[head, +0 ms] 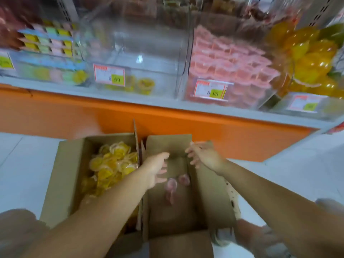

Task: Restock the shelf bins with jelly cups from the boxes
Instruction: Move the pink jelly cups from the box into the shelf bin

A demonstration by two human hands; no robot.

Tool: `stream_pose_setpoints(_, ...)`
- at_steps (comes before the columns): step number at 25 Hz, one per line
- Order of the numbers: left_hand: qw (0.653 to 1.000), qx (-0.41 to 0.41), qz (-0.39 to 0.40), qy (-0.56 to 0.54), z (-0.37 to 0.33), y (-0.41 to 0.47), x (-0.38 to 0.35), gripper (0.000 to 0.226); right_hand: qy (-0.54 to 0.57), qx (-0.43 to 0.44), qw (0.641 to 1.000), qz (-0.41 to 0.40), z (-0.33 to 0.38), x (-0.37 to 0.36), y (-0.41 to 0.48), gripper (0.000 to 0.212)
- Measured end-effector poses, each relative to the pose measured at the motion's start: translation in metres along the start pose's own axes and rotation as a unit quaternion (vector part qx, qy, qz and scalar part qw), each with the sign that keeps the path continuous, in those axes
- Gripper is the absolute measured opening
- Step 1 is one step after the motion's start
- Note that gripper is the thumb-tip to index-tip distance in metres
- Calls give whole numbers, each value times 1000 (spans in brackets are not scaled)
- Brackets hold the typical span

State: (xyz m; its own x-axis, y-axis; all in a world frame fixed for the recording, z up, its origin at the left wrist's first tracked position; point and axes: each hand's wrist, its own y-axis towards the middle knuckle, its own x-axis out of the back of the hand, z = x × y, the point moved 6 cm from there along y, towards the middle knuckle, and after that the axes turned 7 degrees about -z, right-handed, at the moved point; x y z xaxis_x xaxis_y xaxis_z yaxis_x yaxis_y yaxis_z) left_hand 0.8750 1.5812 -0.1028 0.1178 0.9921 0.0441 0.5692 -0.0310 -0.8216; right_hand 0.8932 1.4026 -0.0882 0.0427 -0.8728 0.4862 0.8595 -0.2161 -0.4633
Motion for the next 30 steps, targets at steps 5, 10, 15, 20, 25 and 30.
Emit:
stream_pose_setpoints(5,986,128,-94,-55,65,36,-15,44,-125,-110,986,26,-95,-54,29,38)
stream_pose_setpoints(10,973,201,-76,-81,81,63,-38,45,-305,-91,945,78,-123,-101,56,58)
stream_pose_setpoints(15,947,275,-105,-128,105,93,-34,69,-289,-126,945,83,-147,-115,74,45)
stream_pose_setpoints(20,945,279,-90,-141,121,126,-30,70,-129,-169,970,115,-158,-140,63,43)
stream_pose_setpoints(25,951,272,-71,-130,122,133,-32,63,77,-261,957,104,-155,-153,47,27)
stream_pose_setpoints(30,962,241,-85,-99,120,129,-30,59,184,-327,922,95,-150,-157,36,38)
